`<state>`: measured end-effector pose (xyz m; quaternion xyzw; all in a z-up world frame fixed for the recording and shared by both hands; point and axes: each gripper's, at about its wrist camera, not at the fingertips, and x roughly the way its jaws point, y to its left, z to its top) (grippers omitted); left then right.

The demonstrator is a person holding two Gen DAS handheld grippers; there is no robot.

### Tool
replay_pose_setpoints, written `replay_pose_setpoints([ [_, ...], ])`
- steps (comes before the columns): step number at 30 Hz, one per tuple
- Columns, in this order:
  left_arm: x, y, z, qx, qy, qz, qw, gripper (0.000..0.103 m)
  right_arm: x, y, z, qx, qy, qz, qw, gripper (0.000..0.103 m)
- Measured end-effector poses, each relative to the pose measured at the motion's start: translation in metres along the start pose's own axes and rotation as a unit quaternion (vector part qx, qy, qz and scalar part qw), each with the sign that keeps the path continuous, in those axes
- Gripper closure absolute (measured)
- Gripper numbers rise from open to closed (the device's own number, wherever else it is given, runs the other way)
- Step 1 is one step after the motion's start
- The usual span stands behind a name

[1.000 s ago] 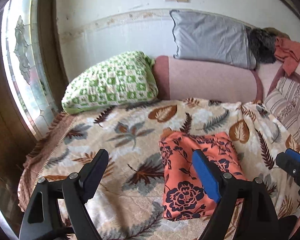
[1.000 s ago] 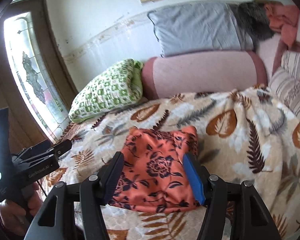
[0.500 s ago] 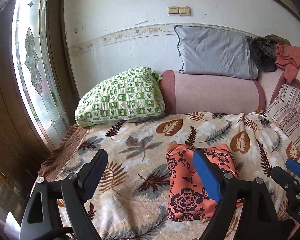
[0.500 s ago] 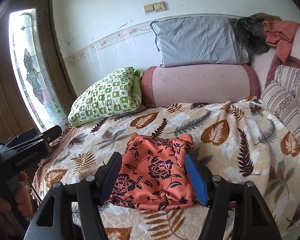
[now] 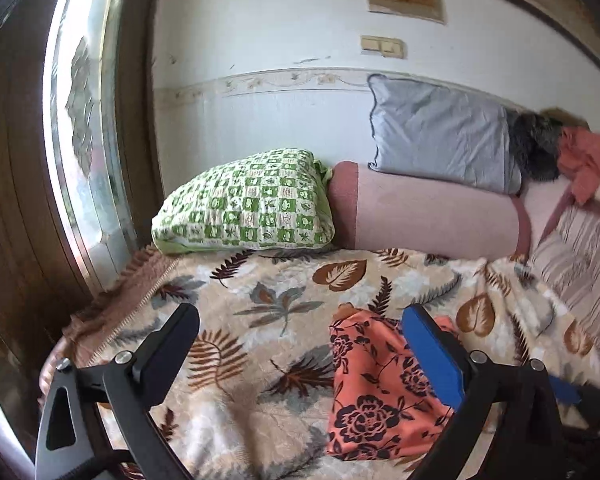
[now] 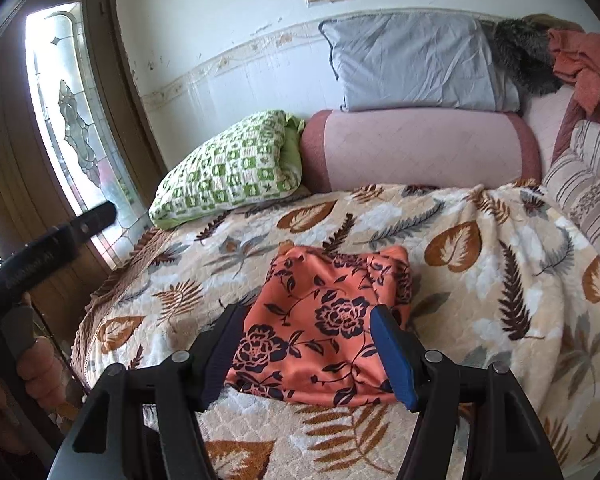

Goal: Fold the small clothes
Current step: 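Open both grippers and lift them away from the folded top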

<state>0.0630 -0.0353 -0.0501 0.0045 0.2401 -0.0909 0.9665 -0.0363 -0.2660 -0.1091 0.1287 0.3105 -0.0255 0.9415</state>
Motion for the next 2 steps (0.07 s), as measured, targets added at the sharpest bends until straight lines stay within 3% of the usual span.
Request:
replay_pose_setpoints([
  [2, 0.0083, 0.0038, -0.0021, -0.002, 0.008, 0.010, 0.9999, 0.002, 0.0047, -0.0037, -0.0004, 0.004, 0.005, -0.003, 1.000, 0.034],
])
